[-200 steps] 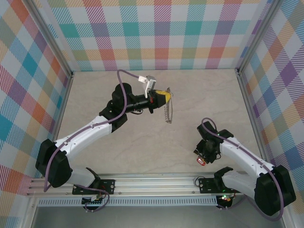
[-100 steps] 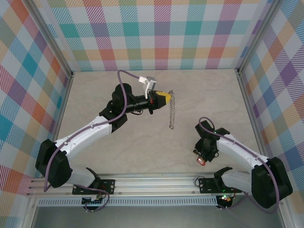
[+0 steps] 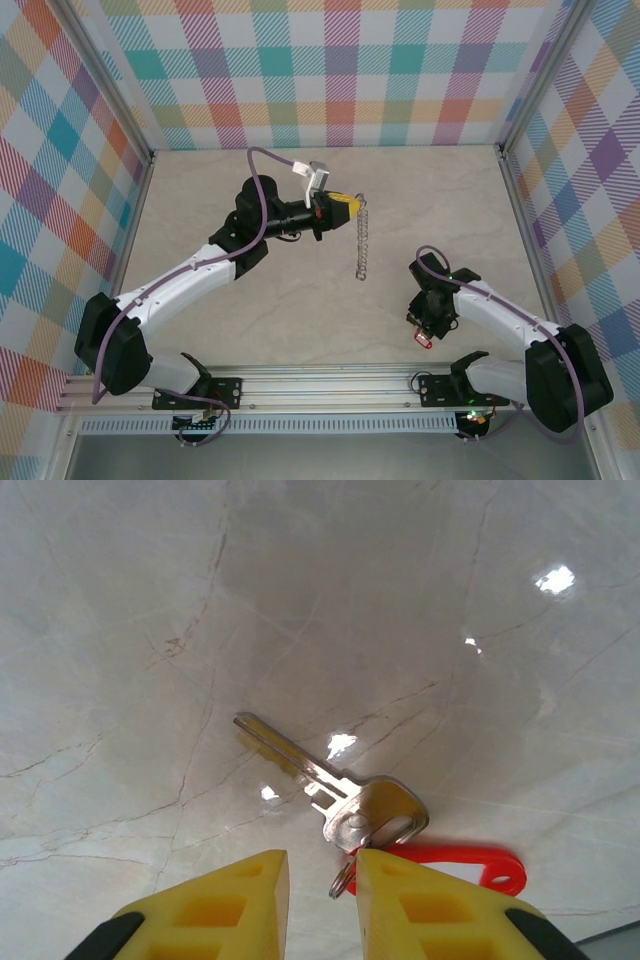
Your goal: Put the keys on the keyring
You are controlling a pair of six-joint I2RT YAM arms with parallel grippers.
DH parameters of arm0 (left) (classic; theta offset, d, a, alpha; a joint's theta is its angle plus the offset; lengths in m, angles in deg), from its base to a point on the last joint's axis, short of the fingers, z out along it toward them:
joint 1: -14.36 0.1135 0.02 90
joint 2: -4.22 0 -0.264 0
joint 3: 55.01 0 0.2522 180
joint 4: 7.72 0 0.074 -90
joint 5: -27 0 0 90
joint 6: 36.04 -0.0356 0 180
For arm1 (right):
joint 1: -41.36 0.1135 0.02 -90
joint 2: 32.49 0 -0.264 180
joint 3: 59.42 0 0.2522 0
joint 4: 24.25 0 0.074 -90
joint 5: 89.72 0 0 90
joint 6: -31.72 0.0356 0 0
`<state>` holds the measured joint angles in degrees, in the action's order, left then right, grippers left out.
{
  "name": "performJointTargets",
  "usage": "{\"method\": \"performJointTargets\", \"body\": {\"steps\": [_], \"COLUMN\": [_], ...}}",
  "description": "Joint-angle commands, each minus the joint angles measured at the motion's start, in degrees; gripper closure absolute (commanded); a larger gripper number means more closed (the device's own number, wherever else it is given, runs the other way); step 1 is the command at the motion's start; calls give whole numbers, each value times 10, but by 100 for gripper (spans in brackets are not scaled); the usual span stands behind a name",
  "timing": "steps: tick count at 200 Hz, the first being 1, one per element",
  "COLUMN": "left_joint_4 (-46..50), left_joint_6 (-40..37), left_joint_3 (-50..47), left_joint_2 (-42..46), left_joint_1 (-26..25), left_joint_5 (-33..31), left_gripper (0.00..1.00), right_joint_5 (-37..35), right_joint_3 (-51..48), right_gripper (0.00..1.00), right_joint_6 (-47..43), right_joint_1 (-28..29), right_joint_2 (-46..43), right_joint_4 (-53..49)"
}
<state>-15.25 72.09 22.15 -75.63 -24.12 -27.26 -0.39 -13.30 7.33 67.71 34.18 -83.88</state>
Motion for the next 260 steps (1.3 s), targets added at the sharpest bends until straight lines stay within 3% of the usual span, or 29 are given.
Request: {"method": "performJointTargets", "body": {"steps": [1, 58, 106, 131, 152, 187, 260], "left_joint_4": [-44, -48, -53, -54, -53, -38, 58], "left_joint_6": [-12, -7, -2, -2, -2, -9, -89], "left_joint_3": [8, 9, 12, 12, 14, 19, 41], "left_joint_2": [2, -1, -5, -7, -9, -16, -17], "left_joint_1": [5, 5, 5, 5, 5, 5, 5], "left_joint_5": [13, 13, 17, 18, 20, 20, -10], "left_gripper": [100, 100, 100, 100, 100, 100, 100], "right_joint_5": [0, 4, 5, 4, 4, -7, 43], "right_joint_3": [-12, -25, -27, -27, -24, 15, 130], "right_gripper": [75, 73, 78, 85, 100, 100, 100], "right_joint_6": [7, 10, 7, 5, 1, -39, -231], "right_joint_1": [4, 4, 4, 4, 4, 4, 1], "right_joint_2": [2, -18, -21, -23, -23, -35, -34], "right_joint_4": [-2, -4, -4, -4, -7, -1, 225]}}
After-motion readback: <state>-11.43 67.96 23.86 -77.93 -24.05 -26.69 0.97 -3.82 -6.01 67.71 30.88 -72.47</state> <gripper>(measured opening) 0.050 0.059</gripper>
